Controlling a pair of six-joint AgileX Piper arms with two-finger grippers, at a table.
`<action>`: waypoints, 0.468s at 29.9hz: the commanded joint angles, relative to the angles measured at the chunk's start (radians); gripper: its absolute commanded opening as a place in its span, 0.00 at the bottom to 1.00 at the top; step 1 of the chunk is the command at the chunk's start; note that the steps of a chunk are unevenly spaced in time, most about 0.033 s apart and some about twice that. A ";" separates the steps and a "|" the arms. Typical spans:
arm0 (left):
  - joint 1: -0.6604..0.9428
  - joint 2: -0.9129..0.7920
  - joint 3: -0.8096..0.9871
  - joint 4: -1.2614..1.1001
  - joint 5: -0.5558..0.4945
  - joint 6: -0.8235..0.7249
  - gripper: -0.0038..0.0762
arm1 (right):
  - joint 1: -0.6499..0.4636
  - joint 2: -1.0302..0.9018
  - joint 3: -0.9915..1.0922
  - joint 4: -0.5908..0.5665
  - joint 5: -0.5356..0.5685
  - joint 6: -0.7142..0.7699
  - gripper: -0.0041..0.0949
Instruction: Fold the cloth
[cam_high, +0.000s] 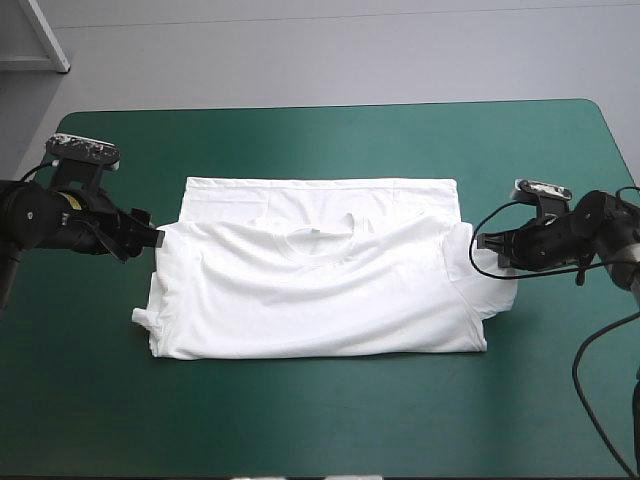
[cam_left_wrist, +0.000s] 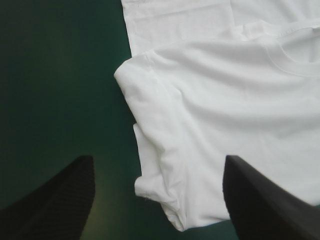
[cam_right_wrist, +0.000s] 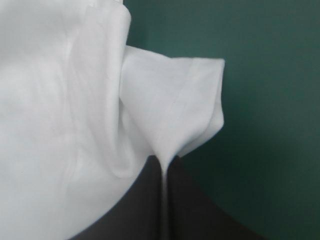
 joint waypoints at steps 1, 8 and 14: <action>0.001 -0.026 -0.024 -0.005 0.004 -0.001 0.69 | 0.003 -0.072 -0.022 0.084 -0.032 -0.027 0.03; 0.001 -0.026 -0.024 -0.005 0.000 -0.001 0.68 | 0.181 -0.098 -0.022 0.207 -0.054 -0.121 0.03; 0.001 -0.026 -0.024 -0.005 0.000 -0.001 0.68 | 0.379 -0.044 -0.022 0.201 -0.141 -0.123 0.02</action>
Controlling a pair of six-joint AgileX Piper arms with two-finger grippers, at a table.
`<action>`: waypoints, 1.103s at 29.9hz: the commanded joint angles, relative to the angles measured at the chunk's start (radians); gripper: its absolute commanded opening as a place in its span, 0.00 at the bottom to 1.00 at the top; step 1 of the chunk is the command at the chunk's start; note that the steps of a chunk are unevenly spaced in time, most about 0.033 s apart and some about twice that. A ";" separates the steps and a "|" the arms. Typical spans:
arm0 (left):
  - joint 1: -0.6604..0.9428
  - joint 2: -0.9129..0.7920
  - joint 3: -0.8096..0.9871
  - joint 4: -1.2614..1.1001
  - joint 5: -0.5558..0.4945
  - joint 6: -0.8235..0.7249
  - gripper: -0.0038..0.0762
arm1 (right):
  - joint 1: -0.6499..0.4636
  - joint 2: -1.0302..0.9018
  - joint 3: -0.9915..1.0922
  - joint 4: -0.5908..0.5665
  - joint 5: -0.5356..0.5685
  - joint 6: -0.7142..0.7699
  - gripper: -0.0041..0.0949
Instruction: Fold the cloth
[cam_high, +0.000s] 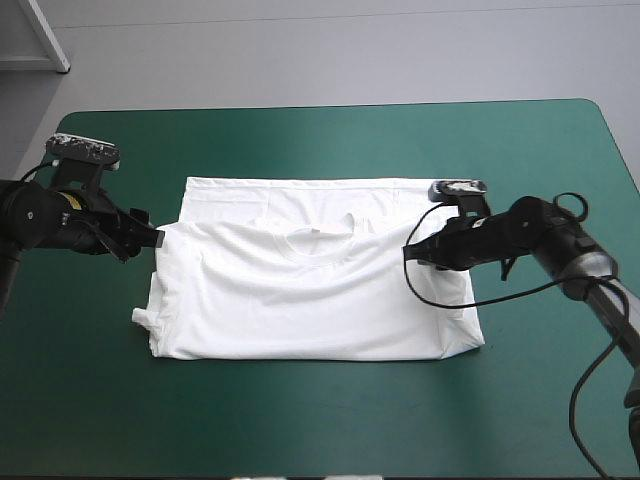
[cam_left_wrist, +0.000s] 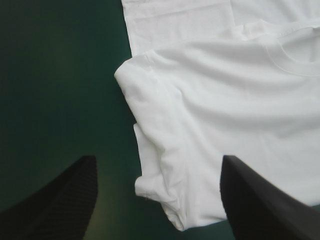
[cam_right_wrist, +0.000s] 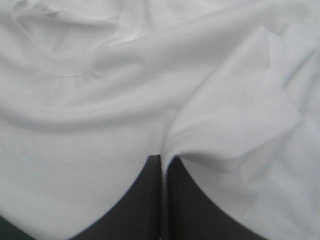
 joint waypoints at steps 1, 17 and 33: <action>0.001 -0.026 -0.024 -0.011 0.002 -0.003 0.68 | 0.074 0.012 -0.022 0.027 -0.076 -0.013 0.02; 0.001 -0.026 -0.024 -0.013 0.028 -0.007 0.68 | 0.105 0.062 -0.091 -0.017 -0.064 0.016 0.72; 0.001 -0.035 -0.022 -0.063 0.040 -0.005 0.68 | 0.105 -0.192 -0.214 -0.358 0.417 0.260 0.60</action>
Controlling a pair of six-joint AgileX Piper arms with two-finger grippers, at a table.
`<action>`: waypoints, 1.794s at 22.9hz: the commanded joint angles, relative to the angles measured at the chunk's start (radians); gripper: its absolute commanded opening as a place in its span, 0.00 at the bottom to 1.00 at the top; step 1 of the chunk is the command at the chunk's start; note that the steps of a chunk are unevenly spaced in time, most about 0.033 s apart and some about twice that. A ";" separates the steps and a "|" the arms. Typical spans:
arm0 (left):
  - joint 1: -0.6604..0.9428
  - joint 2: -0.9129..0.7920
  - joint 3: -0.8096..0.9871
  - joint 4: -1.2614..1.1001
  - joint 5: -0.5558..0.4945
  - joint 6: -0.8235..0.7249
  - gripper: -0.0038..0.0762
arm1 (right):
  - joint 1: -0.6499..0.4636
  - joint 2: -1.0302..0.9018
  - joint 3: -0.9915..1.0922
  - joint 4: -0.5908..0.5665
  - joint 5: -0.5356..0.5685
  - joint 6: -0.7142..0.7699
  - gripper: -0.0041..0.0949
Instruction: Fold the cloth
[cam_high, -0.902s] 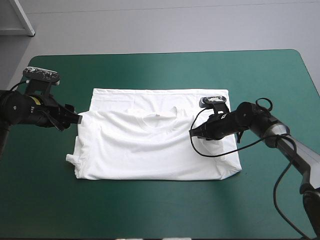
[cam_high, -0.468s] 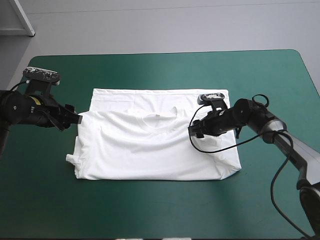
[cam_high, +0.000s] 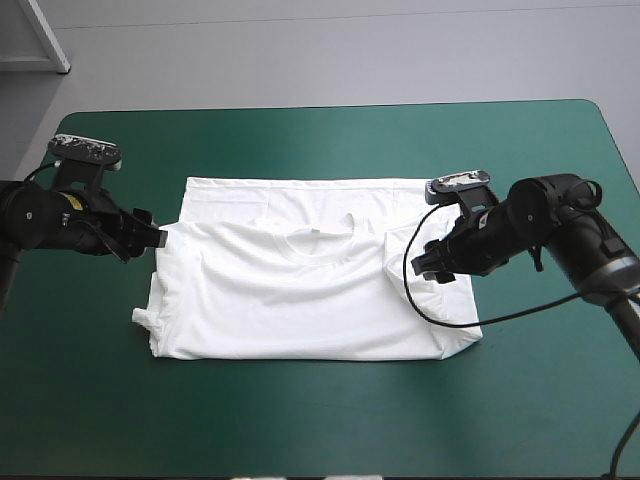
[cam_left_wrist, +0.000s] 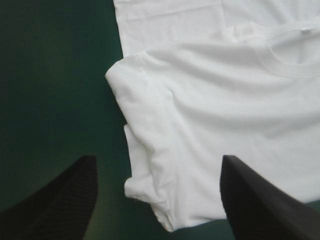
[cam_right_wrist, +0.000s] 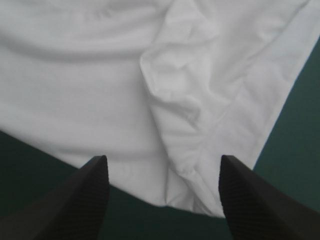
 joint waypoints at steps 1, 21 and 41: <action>0.001 -0.034 -0.013 -0.035 0.040 -0.003 0.68 | 0.002 -0.104 0.017 -0.012 0.027 0.013 0.58; 0.001 0.140 0.617 -0.016 -0.359 -0.019 0.67 | 0.002 -0.414 0.334 -0.006 0.027 0.049 0.58; -0.001 0.254 0.617 -0.078 -0.362 0.060 0.07 | 0.002 -0.094 0.350 -0.051 -0.155 -0.048 0.58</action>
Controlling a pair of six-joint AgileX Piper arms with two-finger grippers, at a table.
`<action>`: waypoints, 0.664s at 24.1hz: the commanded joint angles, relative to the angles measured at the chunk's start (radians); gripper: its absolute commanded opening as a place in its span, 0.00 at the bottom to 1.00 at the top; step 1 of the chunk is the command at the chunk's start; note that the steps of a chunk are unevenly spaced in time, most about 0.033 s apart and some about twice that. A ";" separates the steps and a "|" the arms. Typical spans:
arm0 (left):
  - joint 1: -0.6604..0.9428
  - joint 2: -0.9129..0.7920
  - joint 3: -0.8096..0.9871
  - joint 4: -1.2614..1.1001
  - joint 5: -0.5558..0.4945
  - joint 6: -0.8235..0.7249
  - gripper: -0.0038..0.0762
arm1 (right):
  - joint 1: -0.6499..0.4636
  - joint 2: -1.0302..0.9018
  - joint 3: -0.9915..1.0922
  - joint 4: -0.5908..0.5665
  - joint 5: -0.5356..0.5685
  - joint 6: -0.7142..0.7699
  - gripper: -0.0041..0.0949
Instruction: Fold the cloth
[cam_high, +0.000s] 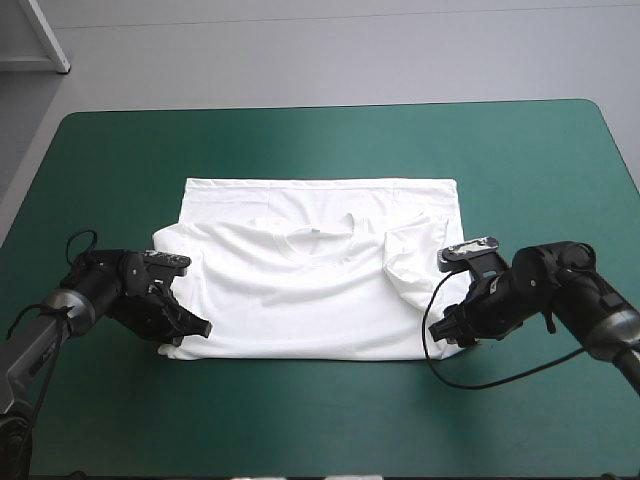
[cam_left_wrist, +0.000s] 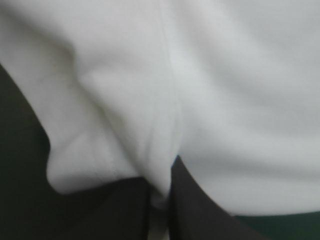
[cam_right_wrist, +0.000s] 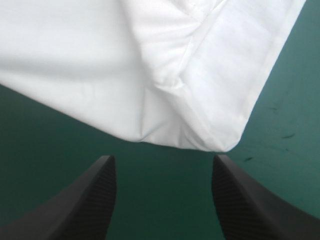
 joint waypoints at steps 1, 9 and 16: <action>-0.002 0.007 0.002 0.001 -0.024 0.005 0.07 | 0.002 0.046 -0.022 -0.026 -0.048 -0.010 0.58; -0.002 0.007 0.002 0.001 -0.036 0.009 0.07 | 0.006 0.227 -0.022 -0.008 -0.094 -0.015 0.54; -0.002 0.007 0.002 0.001 -0.071 0.012 0.07 | 0.006 0.225 -0.022 -0.031 -0.118 -0.013 0.03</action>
